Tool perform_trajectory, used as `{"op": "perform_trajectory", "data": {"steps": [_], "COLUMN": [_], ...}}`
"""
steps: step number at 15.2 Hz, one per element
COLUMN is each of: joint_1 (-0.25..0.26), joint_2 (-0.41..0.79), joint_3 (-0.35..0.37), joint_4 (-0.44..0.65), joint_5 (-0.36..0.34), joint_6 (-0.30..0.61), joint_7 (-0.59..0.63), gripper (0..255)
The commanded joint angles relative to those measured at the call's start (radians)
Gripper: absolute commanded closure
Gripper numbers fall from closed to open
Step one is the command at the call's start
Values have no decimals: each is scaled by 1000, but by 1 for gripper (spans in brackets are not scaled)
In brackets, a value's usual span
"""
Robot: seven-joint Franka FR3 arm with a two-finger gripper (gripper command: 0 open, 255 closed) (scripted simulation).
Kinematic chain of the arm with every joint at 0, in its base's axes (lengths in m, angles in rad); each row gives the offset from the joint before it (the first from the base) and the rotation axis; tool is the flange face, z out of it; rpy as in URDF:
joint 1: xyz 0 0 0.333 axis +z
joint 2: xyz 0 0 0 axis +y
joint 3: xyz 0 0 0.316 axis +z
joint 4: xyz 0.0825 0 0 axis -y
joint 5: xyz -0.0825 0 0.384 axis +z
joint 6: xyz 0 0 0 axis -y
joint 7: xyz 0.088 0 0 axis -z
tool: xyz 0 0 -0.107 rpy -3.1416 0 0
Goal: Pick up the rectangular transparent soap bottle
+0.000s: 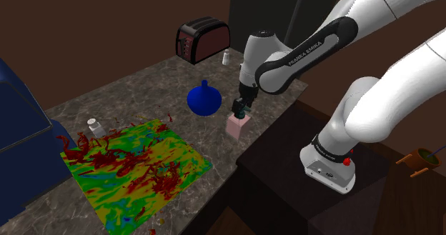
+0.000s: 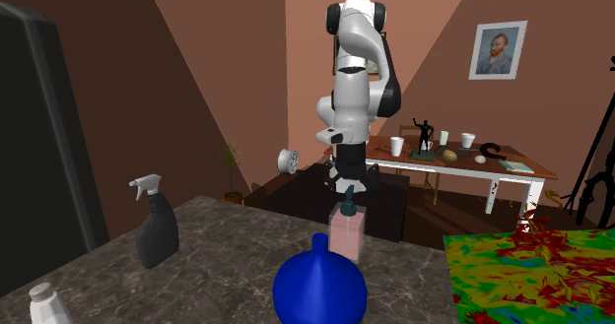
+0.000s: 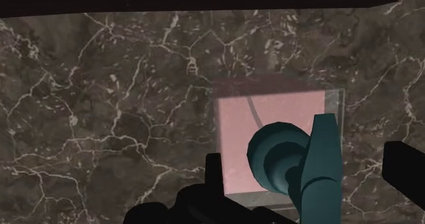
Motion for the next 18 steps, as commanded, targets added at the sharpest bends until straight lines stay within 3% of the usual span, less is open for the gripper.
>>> {"op": "perform_trajectory", "data": {"steps": [1, 10, 18], "joint_1": [-1, -1, -2], "joint_2": [4, 3, -113], "joint_3": [-1, -1, -6], "joint_4": [-3, -2, 32], "joint_5": [0, 0, -6], "joint_6": [8, 6, -144], "joint_7": [-2, -2, 4], "gripper": [255, 255, 255]}}
